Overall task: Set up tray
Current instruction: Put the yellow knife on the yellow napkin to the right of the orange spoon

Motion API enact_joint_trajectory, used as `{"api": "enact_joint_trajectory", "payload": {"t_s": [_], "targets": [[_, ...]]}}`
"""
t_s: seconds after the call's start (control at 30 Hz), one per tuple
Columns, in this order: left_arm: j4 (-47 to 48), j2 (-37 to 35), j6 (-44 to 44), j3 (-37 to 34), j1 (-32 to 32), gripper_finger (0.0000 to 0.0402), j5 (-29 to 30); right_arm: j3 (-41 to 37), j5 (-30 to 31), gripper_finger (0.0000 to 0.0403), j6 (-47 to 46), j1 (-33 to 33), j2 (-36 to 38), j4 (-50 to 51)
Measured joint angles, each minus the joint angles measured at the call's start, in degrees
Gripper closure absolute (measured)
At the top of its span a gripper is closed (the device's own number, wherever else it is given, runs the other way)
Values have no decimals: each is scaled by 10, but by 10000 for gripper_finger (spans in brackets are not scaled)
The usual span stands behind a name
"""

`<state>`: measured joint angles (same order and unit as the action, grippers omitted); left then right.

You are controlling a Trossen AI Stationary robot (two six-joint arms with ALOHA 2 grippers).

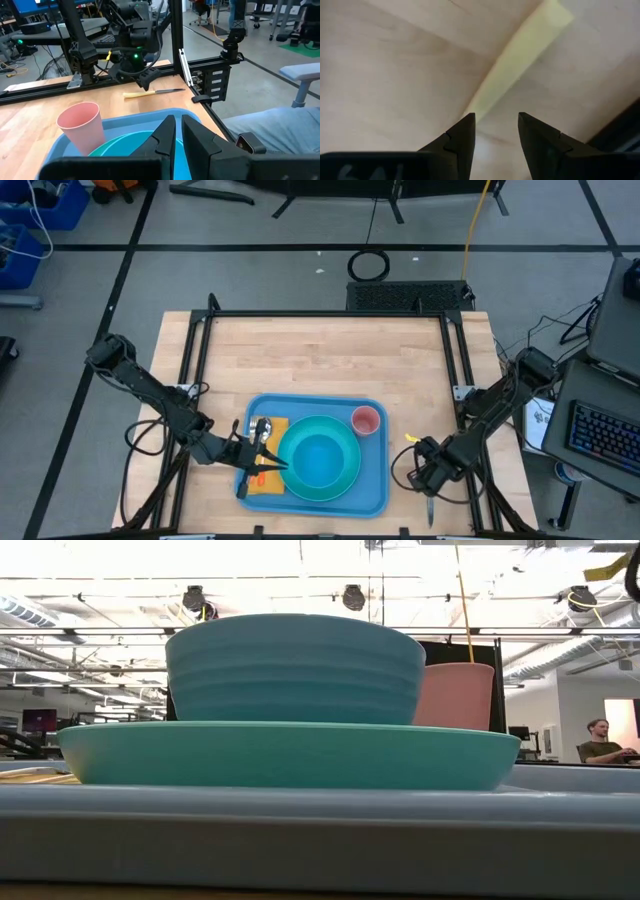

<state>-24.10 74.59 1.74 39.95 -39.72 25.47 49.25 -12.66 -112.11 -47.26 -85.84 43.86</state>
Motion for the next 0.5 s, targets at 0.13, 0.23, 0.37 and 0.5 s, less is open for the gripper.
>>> {"api": "enact_joint_trajectory", "payload": {"t_s": [0.13,0.23,0.37,0.5], "targets": [[0,0,0,0,0,364,0,-1,4,261,-9,-5,0,-3],[0,0,0,0,0,364,0,0,7,261,-9,-5,0,-3],[0,0,0,0,0,364,0,0,22,261,-10,-5,0,-6],[0,0,0,0,0,364,0,-2,22,261,-10,-5,0,-10]]}}
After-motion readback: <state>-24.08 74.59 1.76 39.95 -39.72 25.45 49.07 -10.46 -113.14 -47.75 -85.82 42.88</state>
